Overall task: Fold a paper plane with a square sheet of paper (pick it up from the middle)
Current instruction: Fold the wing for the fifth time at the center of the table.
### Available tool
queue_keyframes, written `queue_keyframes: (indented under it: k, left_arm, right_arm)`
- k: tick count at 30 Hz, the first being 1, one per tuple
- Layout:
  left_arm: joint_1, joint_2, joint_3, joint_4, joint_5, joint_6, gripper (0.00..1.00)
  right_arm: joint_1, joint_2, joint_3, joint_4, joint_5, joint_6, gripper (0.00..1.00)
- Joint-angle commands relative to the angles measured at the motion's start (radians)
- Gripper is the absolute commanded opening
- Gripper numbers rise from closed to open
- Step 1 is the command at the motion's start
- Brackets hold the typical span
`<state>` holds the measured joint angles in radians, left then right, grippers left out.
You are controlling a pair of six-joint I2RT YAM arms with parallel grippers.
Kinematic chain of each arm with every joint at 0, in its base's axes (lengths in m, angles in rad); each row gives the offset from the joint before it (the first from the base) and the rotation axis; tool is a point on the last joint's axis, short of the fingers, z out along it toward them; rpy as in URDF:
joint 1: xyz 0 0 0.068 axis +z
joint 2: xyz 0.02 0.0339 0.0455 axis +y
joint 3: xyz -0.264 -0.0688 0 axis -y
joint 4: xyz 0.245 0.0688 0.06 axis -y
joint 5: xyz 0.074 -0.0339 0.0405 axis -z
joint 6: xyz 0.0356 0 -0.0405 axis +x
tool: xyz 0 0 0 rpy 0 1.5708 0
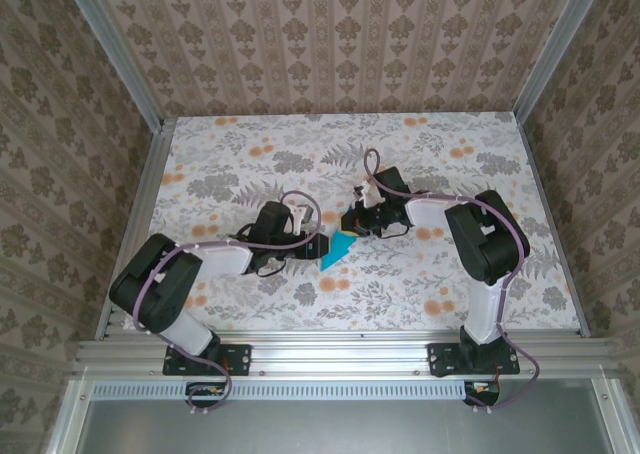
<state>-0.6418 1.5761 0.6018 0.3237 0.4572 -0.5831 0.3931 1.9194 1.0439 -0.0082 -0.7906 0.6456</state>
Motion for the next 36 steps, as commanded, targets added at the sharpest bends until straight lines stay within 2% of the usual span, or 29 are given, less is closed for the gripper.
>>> queue_keyframes:
  k: [1, 6, 15, 24, 36]
  left_arm:
    - [0.017, 0.032, -0.009, 0.111, 0.099, -0.087, 0.57]
    - [0.041, 0.068, -0.026, 0.204, 0.127, -0.153, 0.43]
    - [0.044, 0.138, -0.007, 0.22, 0.139, -0.175, 0.31]
    - [0.033, 0.151, 0.006, 0.22, 0.156, -0.164, 0.33]
    - [0.02, 0.141, -0.003, 0.313, 0.122, -0.22, 0.37]
  right_arm:
    - [-0.008, -0.018, -0.014, 0.079, -0.099, -0.051, 0.07]
    - [-0.011, -0.001, -0.01, 0.066, -0.127, -0.092, 0.06]
    - [-0.031, 0.015, -0.048, 0.136, -0.163, -0.086, 0.07]
    - [-0.041, 0.027, -0.071, 0.174, -0.167, -0.072, 0.08]
    - [-0.053, 0.035, -0.091, 0.196, -0.157, -0.064, 0.06]
